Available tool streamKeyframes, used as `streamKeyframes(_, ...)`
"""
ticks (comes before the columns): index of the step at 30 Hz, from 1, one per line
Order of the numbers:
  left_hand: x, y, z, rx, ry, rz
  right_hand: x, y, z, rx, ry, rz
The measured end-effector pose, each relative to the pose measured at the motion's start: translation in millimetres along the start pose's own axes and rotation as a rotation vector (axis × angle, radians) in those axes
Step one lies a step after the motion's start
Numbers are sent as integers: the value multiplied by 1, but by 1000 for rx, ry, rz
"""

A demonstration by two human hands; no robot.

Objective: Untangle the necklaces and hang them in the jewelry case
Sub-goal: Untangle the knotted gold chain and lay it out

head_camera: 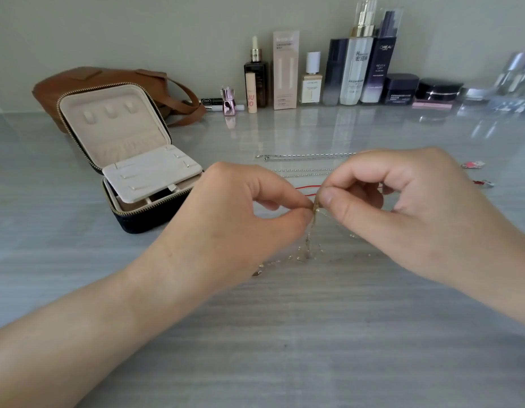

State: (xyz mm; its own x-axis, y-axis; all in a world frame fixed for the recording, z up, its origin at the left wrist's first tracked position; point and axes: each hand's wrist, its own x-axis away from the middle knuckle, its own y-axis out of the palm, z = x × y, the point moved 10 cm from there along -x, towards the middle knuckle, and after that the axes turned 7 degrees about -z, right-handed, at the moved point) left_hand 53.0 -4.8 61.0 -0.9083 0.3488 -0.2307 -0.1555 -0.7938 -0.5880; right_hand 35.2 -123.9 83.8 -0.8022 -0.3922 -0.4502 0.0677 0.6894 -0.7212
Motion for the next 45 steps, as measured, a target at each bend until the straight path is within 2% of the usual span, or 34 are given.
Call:
streamKeyframes(3, 0, 1, 4, 32, 11, -6, 1, 0, -3, 48, -26, -4)
streamKeyframes(8, 0, 0, 6, 21, 5, -10, 4, -3, -21, 406, -122, 67)
streamKeyframes(13, 2, 1, 9, -18, 8, -15, 7, -3, -32, 593, -205, 138)
streamKeyframes(28, 2, -2, 13, 58, 1, -27, 6, -6, -31, 601, -184, 134)
streamKeyframes(36, 1, -13, 16, -37, 5, -11, 7, -6, -31, 604, -171, 125)
streamKeyframes(41, 0, -13, 14, -58, -32, -5, 6, -5, -30, 591, -157, 120)
streamKeyframes(45, -3, -13, 4, 21, -79, -13, 6, -4, -24, 516, -128, 96)
